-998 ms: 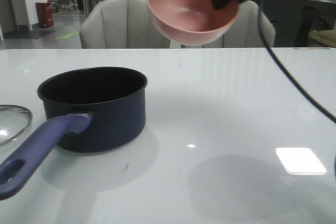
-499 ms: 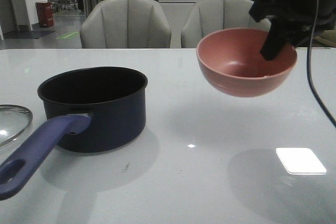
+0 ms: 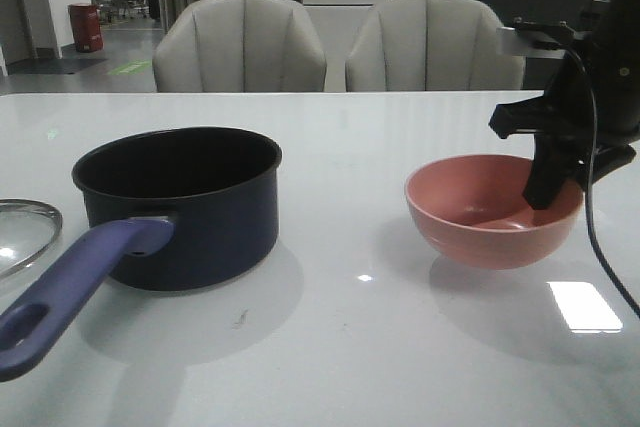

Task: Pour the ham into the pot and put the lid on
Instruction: 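Turn the empty bowl upright and move it back to its spot, then lower the bowl onto the table and open the right gripper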

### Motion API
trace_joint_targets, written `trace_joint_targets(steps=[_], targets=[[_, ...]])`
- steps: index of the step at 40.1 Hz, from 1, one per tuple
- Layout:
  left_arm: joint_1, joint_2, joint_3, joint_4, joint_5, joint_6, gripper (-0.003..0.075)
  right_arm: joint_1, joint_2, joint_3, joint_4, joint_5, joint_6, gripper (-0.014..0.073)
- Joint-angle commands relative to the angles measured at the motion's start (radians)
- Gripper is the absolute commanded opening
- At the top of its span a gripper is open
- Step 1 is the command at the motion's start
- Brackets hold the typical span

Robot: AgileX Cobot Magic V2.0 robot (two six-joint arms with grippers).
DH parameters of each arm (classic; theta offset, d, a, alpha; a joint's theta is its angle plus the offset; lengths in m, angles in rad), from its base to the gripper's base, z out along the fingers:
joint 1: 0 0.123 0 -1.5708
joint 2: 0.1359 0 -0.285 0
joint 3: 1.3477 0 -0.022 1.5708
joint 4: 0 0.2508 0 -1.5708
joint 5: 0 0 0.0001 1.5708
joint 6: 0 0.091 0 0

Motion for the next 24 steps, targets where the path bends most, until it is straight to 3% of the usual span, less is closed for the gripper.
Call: trace_joint_targets(steps=[1, 10, 24], targets=[[-0.006, 0.007, -0.029, -0.009, -0.078, 0.002, 0.0581, -0.012, -0.04, -0.027, 0.008, -0.028, -0.002, 0.0228], [-0.006, 0.007, -0.029, -0.009, -0.078, 0.002, 0.0581, -0.014, -0.045, -0.028, 0.008, -0.032, -0.005, 0.0482], [-0.006, 0.007, -0.029, -0.009, -0.078, 0.002, 0.0581, -0.012, -0.287, 0.006, 0.005, 0.002, -0.073, 0.0494]])
